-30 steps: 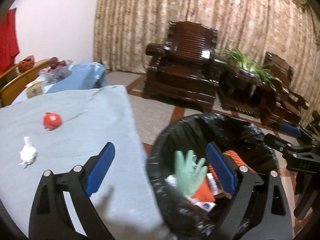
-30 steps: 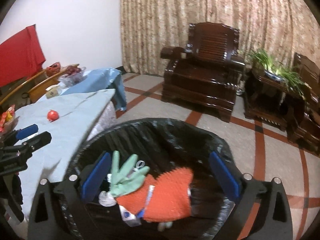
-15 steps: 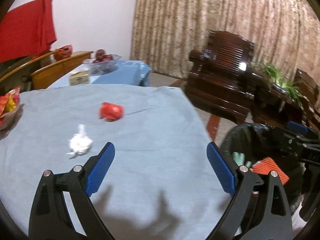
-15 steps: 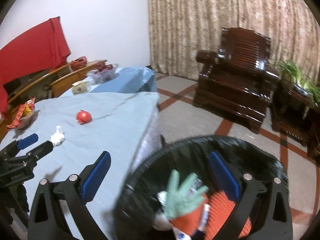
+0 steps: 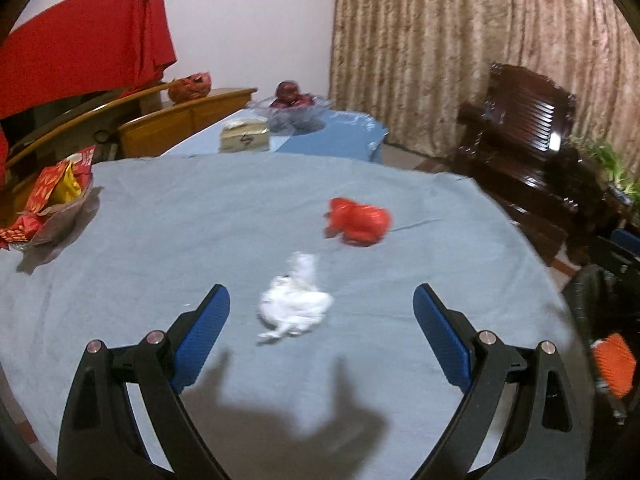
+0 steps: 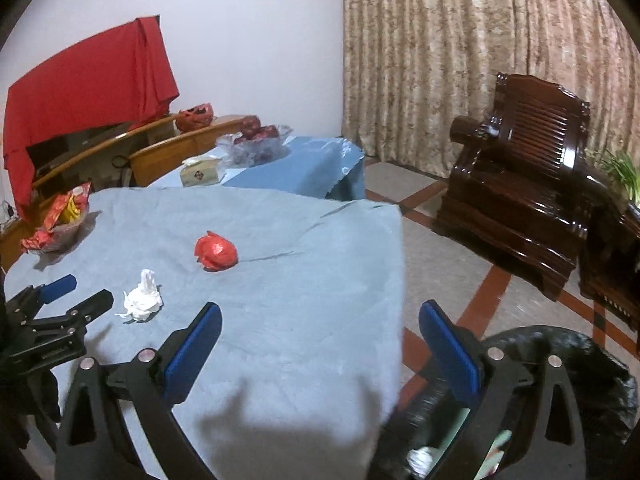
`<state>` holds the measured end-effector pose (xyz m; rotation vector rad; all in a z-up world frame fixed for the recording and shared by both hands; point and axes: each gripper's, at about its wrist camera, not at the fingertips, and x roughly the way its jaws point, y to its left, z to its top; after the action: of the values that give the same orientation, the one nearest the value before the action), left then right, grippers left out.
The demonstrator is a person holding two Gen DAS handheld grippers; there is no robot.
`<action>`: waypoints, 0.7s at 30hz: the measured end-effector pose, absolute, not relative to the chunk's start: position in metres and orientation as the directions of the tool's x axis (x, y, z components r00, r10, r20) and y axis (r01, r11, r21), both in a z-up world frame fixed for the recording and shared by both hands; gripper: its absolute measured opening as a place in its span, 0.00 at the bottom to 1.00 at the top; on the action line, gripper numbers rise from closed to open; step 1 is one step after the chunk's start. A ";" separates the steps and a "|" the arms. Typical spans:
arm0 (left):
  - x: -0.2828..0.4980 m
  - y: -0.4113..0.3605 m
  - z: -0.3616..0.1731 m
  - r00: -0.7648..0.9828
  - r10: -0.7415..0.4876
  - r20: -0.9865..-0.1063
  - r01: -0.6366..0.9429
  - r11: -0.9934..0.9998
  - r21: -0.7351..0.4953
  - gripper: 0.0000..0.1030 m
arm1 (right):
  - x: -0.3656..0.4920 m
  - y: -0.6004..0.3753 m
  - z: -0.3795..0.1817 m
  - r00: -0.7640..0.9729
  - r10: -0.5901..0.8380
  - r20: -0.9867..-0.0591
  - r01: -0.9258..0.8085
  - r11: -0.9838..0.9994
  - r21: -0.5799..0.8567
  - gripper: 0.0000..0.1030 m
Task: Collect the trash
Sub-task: 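Move both tools back to the table toward the white tissue, then grasp the white tissue with the left tool while the right tool grasps the red plastic bag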
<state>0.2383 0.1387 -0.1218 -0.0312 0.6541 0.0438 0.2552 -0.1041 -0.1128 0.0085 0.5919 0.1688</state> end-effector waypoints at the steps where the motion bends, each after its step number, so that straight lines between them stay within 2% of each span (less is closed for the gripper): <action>1: 0.242 0.144 -0.126 0.787 0.037 -0.616 -0.058 0.998 -0.013 0.88 | 0.262 -0.098 -0.118 0.811 0.166 -0.561 -0.159 0.985 0.061 0.94; 6: 0.266 0.163 -0.154 0.746 0.049 -0.664 -0.079 0.997 -0.015 0.87 | 0.284 -0.080 -0.139 0.790 0.168 -0.590 -0.163 0.985 0.062 0.94; 14: 0.294 0.173 -0.183 0.695 0.006 -0.719 -0.056 0.997 -0.045 0.76 | 0.314 -0.059 -0.158 0.764 0.174 -0.621 -0.178 0.982 0.056 0.94; 17: 0.299 0.173 -0.190 0.671 -0.029 -0.741 -0.037 0.997 -0.072 0.67 | 0.323 -0.053 -0.161 0.759 0.180 -0.626 -0.186 0.981 0.057 0.94; 19: 0.302 0.172 -0.194 0.656 -0.066 -0.752 -0.013 0.995 -0.098 0.55 | 0.329 -0.048 -0.162 0.757 0.183 -0.628 -0.194 0.980 0.052 0.94; 21: 0.306 0.169 -0.195 0.651 -0.086 -0.754 0.006 0.994 -0.109 0.49 | 0.335 -0.043 -0.164 0.754 0.185 -0.630 -0.200 0.979 0.048 0.94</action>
<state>0.3055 0.1691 -0.1947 -0.0993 0.8607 -0.0527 0.3347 -0.0430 -0.1635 -0.0231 0.6846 0.2104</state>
